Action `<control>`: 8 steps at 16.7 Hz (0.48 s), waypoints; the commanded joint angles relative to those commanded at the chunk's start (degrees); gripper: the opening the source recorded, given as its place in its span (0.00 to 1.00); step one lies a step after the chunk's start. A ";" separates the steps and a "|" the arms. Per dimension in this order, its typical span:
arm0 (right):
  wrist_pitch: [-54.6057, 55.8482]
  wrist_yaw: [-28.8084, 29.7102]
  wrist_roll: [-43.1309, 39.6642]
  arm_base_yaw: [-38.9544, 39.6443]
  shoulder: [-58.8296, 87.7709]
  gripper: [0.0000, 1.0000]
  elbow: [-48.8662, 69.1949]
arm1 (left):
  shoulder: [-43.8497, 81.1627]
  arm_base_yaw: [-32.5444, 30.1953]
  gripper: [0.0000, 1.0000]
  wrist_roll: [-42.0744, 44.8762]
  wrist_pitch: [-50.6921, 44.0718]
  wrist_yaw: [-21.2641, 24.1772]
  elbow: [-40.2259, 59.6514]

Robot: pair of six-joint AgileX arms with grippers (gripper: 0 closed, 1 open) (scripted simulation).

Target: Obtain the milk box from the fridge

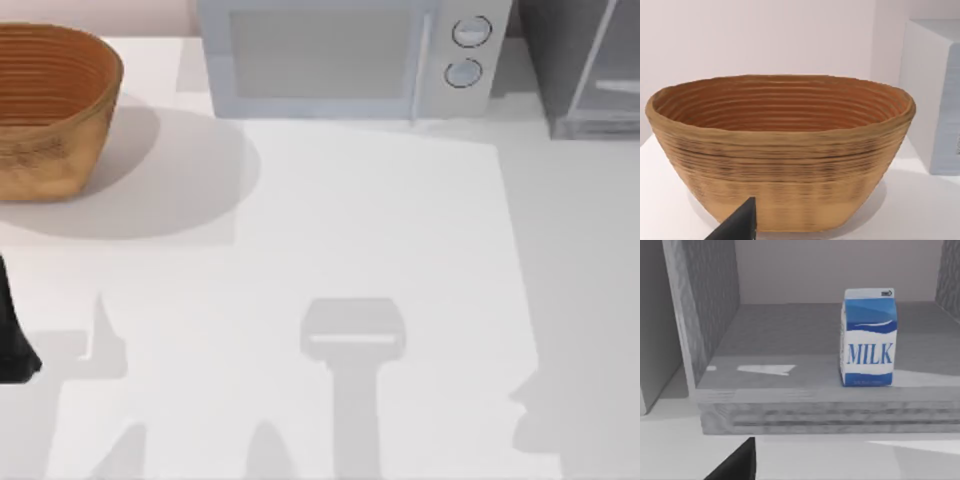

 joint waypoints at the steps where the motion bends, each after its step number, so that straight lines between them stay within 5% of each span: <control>1: 3.57 -1.13 0.07 -1.17 3.70 1.00 0.47 | 0.00 0.00 1.00 0.00 0.00 0.00 0.00; 8: 17.73 -5.38 0.24 -5.55 17.47 1.00 2.76 | 0.00 0.00 1.00 0.00 0.00 0.00 0.00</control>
